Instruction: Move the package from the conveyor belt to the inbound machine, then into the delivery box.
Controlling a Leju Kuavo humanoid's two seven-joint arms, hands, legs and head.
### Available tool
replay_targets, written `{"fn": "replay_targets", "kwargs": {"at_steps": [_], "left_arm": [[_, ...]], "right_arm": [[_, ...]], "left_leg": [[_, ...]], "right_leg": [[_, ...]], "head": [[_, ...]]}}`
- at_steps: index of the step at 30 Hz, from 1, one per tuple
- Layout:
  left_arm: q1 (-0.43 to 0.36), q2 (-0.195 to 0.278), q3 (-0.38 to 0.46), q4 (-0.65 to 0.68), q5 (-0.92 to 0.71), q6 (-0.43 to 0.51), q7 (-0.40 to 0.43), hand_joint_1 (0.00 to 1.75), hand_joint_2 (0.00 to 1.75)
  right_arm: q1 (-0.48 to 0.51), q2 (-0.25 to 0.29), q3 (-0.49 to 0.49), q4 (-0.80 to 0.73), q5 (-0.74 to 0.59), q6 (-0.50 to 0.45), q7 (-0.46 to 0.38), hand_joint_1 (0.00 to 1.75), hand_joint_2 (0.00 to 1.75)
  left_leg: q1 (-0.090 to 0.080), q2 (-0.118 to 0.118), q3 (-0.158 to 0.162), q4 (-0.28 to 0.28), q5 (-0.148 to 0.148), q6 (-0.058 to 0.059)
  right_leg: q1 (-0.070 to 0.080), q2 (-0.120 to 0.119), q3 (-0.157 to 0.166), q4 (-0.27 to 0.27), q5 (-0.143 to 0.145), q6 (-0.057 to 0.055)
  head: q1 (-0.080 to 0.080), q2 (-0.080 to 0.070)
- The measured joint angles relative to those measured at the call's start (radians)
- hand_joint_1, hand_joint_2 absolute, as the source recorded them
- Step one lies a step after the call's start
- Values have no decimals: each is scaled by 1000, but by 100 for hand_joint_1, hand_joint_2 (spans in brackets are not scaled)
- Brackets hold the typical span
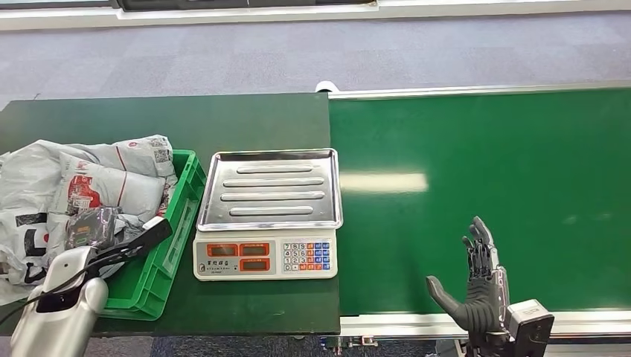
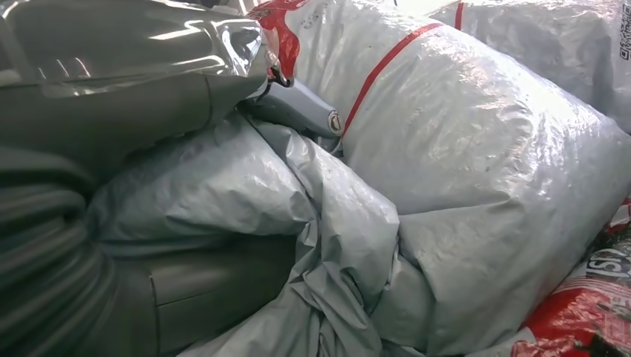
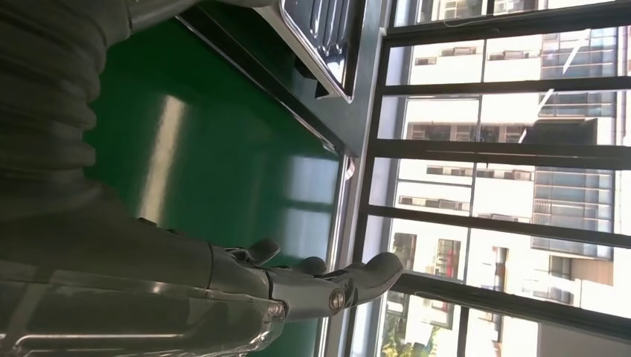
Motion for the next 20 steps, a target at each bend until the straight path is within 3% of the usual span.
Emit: {"fn": "replay_targets", "kwargs": {"at_steps": [1,3,4,5,9,13,15,17,19,20], "left_arm": [[-3,3,-3,6,1,-1,0,118,175],[-8,9,-7,16,2,7,-2,31,87],[-10,11,-9,21,2,24,-3,0,44],[-13,12,-12,26,2,53,-4,0,0],[-12,-1,-20,34,55,305,-44,0,0],[-2,-49,-24,-4,207,610,-195,0,0],[7,-90,-19,-62,277,702,-329,0,0],[17,-147,1,-132,323,736,-489,0,0],[26,-213,34,-199,373,741,-649,0,0],[28,-231,43,-216,387,741,-688,0,0]], "right_arm": [[0,0,0,1,0,0,0,0,175],[-1,1,-2,3,0,0,0,0,175],[-2,2,-3,4,0,0,0,0,175],[-3,3,-4,4,0,0,0,0,175],[-2,12,-5,3,0,-4,1,0,175],[-1,20,-6,3,0,-15,2,0,175],[-1,22,-5,4,0,-25,0,0,87],[-3,23,-2,6,2,-38,-6,0,0],[-6,23,3,10,8,-52,-14,0,0],[-6,23,5,11,10,-55,-17,0,0]], "left_leg": [[0,0,4,-1,-1,0],[0,0,11,-3,-2,-2],[1,0,13,-4,-1,-2],[1,0,14,-4,-1,-2],[3,0,12,-3,8,-8],[3,-2,3,-2,12,-9],[3,-3,-2,-1,11,-9],[2,-4,-7,1,10,-7],[2,-4,-10,2,9,-6],[2,-4,-11,2,9,-5]], "right_leg": [[0,0,3,0,-1,-1],[1,0,9,0,-3,-3],[1,0,9,0,-4,-4],[2,0,10,0,-4,-5],[4,-1,3,1,-2,-7],[4,-2,-8,1,0,-5],[4,-2,-12,1,0,-5],[3,-2,-15,1,0,-4],[3,-3,-17,1,0,-3],[3,-3,-18,1,0,-3]], "head": [[0,0],[0,0],[0,0],[0,0],[0,0],[0,0],[0,0],[0,0],[0,0],[0,0]]}}
